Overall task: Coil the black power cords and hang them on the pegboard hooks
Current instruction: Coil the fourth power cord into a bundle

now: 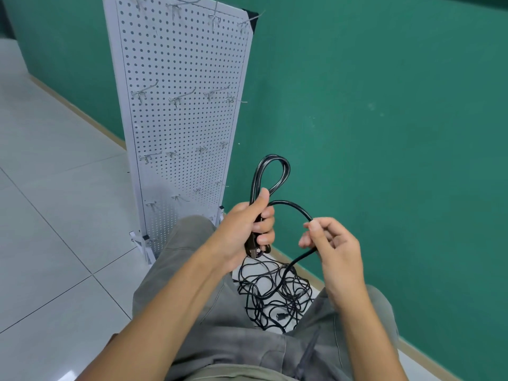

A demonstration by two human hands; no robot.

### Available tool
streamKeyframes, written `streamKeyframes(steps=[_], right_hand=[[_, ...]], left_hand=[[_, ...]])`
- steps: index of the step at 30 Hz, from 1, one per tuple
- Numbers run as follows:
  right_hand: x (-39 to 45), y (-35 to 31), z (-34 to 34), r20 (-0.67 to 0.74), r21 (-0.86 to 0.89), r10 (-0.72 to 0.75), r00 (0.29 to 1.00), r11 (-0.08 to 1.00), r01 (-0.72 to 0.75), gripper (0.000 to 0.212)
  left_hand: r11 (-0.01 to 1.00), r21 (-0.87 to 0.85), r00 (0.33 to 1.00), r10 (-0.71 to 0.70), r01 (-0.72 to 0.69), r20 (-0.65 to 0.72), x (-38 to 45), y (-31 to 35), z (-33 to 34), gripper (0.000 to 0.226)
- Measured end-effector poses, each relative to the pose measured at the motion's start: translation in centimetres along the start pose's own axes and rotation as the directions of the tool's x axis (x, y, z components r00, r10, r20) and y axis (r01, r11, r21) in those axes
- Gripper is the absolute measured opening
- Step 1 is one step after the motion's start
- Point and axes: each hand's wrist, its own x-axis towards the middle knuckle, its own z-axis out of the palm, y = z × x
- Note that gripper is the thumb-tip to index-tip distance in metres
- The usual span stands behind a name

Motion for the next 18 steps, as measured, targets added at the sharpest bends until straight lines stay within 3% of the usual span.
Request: streamKeyframes(steps=[4,7,13,18], right_hand=[[0.3,-1.6,0.6,0.015,0.160,-0.035,0.999,0.987,0.032,0.039],[0.8,-2.9,1.0,-0.046,0.159,-0.025,0.999,0.987,0.031,0.046],[1.2,-3.6,2.0,-0.147,0.114,0.003,0.989,0.993,0.014,0.024],[1.5,-3.8,2.1,-0.172,0.196,0.029,0.985,0.981,0.005,0.003]], left_hand=[[0.998,0.065,1.000,-0.011,0.010,0.015,0.1,-1.1,1.1,0.046],[0.995,0.092,0.997,-0.040,0.034,0.066,0.0,-2.1,2.4,0.047],[0.990,0.141,0.990,-0.018,-0.001,0.138,-0.4,-3.0,3.9,0.041],[0.902,0.424,0.996,0.058,-0.082,0.069,0.2,-3.4,3.9,0.013]])
